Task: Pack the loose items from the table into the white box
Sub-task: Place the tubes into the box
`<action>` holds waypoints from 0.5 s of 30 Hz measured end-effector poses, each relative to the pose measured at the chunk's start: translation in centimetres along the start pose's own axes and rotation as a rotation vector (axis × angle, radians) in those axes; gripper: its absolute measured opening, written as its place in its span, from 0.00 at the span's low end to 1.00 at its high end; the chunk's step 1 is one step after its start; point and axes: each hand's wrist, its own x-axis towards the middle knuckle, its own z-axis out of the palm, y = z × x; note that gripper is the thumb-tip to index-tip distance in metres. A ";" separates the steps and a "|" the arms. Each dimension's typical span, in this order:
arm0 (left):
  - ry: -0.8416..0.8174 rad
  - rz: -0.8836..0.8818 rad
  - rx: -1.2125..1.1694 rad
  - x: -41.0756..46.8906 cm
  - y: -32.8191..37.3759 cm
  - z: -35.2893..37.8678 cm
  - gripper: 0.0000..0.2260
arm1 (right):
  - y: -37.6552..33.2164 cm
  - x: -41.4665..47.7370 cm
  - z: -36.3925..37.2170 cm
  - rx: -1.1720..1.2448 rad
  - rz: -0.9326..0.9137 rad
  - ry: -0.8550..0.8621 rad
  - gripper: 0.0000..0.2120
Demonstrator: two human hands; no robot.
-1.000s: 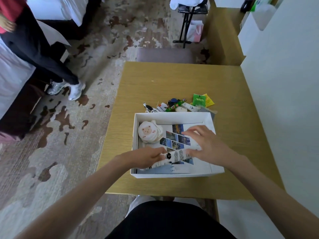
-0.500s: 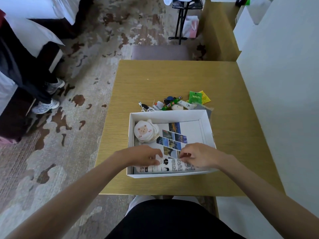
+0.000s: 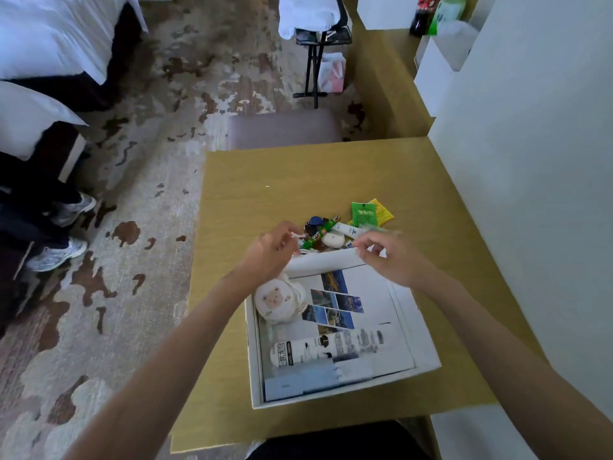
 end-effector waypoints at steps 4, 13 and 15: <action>-0.101 -0.037 0.133 3.9 0.0 0.8 0.10 | 0.8 3.4 -0.1 0.043 0.068 0.017 0.09; -0.314 -0.181 0.547 13.7 -3.5 4.8 0.15 | 5.9 13.1 2.4 -0.320 0.213 -0.319 0.12; -0.389 -0.191 0.629 14.9 -4.2 5.8 0.16 | 6.5 14.7 3.1 -0.396 0.237 -0.378 0.10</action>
